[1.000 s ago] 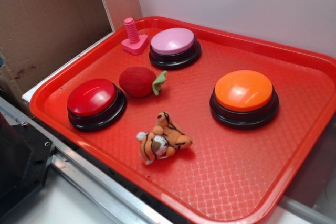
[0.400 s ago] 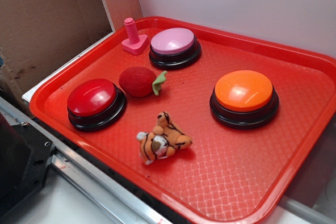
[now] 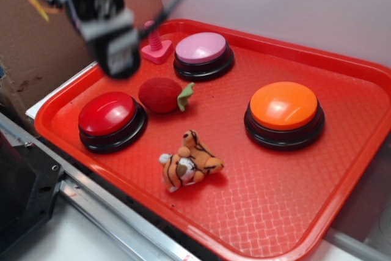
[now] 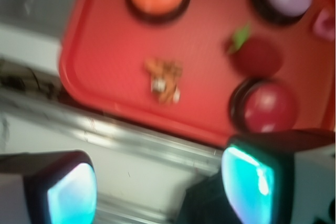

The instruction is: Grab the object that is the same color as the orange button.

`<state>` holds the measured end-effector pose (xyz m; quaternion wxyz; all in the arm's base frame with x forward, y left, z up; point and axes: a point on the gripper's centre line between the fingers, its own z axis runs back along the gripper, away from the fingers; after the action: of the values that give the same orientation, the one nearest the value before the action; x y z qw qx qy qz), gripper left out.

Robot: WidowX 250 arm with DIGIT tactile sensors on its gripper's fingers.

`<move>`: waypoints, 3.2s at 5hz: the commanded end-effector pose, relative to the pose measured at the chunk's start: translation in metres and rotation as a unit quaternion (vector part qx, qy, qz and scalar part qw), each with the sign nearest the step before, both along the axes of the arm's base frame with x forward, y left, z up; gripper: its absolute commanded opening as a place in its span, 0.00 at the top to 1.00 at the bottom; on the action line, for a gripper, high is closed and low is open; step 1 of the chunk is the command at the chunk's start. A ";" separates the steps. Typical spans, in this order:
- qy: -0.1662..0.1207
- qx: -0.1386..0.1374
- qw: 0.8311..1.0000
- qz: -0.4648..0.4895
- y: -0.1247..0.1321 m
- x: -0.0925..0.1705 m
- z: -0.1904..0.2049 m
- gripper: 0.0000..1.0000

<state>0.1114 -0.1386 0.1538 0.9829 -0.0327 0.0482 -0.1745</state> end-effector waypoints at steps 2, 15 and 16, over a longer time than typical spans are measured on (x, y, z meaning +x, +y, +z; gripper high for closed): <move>-0.035 -0.051 0.998 -0.009 0.006 0.037 -0.069 0.00; -0.089 0.057 0.992 0.070 0.071 -0.007 0.095 0.77; -0.094 0.059 0.992 0.068 0.065 -0.006 0.095 0.75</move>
<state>0.1169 -0.0668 0.2456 0.9930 0.0457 -0.0217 -0.1063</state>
